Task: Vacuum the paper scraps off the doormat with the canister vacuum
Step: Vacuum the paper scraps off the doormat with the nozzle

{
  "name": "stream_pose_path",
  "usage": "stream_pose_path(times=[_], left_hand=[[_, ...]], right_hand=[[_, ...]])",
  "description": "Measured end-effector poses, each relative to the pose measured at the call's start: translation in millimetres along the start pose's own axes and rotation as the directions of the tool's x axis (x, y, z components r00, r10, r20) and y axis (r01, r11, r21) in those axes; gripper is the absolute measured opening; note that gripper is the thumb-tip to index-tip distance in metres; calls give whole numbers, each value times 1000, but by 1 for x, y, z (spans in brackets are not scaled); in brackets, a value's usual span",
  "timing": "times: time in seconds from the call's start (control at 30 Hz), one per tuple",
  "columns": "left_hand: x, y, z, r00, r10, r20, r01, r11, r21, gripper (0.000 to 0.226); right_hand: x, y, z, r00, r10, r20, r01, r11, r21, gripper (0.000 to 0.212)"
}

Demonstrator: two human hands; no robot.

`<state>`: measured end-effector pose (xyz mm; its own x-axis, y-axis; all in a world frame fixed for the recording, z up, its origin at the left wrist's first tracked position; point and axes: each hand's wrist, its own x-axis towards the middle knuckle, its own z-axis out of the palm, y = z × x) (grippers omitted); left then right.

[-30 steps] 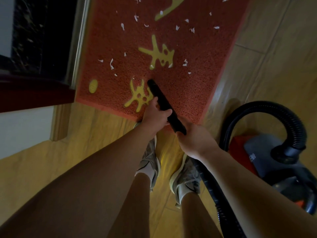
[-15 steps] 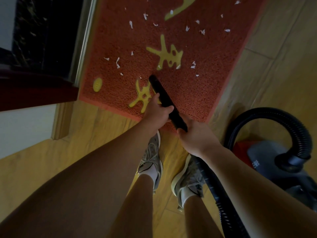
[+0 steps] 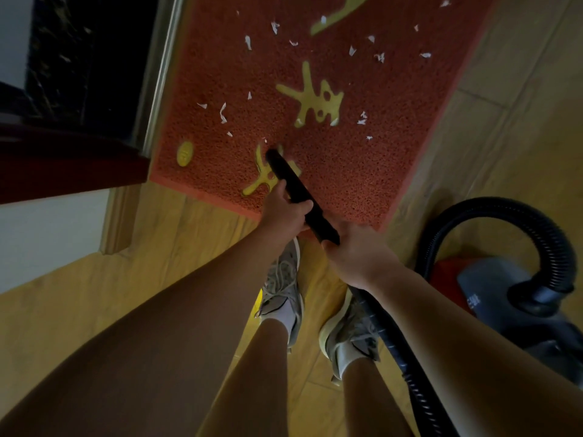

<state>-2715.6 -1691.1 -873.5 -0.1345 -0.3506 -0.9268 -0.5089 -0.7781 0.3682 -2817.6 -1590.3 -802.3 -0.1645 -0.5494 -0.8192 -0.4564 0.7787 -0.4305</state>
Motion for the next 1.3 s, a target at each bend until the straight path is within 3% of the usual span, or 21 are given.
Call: stream_pose_path(times=[1.3], left_hand=[[4,17,-22,998,58,7,-56,992,-113,77]], right_hand=[[7,-30,-12,1000,-5,2,5,999,-40,57]])
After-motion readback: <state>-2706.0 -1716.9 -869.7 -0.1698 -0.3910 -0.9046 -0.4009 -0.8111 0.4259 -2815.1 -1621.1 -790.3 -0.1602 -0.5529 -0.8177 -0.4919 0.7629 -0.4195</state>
